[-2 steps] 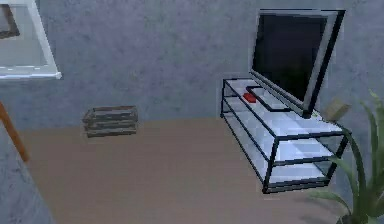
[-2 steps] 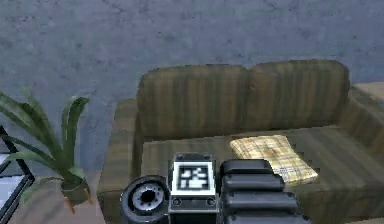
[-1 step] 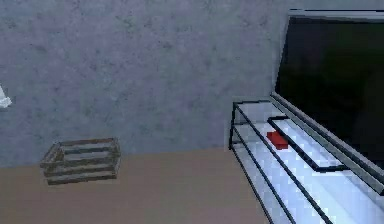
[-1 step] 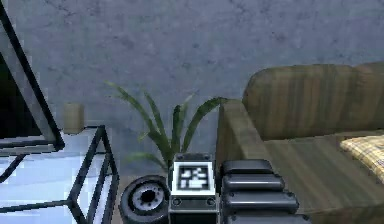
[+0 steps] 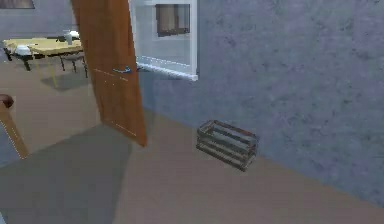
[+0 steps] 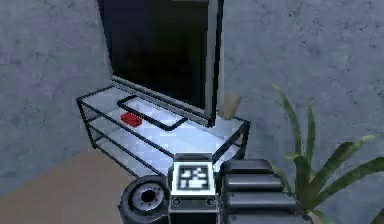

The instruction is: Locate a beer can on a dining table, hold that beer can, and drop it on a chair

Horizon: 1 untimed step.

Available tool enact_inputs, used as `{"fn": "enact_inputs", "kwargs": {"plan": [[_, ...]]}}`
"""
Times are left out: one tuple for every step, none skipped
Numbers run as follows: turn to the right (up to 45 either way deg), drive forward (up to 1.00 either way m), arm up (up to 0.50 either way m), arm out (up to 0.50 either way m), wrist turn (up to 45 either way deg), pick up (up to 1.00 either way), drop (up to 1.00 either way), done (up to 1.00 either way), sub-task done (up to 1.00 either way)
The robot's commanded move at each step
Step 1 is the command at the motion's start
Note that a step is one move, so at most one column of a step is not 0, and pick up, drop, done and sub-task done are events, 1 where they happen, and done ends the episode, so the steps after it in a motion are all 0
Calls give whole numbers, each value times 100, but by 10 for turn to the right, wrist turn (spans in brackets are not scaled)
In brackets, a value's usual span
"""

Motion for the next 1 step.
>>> {"fn": "enact_inputs", "kwargs": {"plan": [[-330,0,0,0,0,0,0,0,0]]}}
